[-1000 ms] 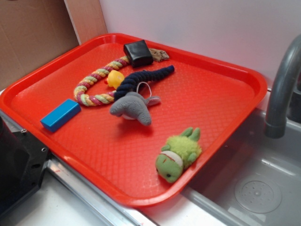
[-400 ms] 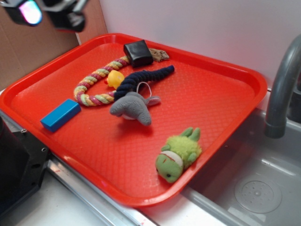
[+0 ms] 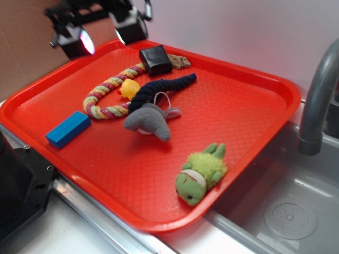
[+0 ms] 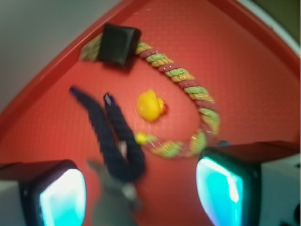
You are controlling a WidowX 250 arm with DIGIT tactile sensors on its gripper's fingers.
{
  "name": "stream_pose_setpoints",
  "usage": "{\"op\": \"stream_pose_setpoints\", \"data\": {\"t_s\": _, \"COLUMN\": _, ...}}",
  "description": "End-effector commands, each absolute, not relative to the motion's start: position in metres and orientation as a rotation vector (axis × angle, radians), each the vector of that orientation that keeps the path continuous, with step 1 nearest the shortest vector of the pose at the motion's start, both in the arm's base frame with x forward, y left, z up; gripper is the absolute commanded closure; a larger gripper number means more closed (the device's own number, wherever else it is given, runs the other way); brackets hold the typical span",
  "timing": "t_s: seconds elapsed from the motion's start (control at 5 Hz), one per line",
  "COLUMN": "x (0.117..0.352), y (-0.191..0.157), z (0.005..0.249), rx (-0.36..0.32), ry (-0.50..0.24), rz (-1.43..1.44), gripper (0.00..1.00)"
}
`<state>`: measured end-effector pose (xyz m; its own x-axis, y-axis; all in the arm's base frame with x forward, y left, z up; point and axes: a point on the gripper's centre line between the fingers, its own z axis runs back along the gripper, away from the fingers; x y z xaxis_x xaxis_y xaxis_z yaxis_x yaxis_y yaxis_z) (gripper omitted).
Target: Grab the yellow duck.
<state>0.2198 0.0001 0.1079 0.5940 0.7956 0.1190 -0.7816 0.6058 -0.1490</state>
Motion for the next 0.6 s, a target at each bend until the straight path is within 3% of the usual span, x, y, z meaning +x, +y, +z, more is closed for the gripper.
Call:
{"op": "stream_pose_setpoints", "data": {"t_s": 0.0, "x": 0.237, "y": 0.049, "z": 0.066, "rx": -0.002, "ry": -0.184, "rz": 1.075, "gripper": 0.00}}
{"op": "stream_pose_setpoints", "data": {"t_s": 0.2, "x": 0.238, "y": 0.056, "z": 0.055, "rx": 0.032, "ry": -0.160, "rz": 1.079, "gripper": 0.00}}
{"op": "stream_pose_setpoints", "data": {"t_s": 0.4, "x": 0.253, "y": 0.052, "z": 0.027, "rx": 0.029, "ry": -0.109, "rz": 1.040, "gripper": 0.00}}
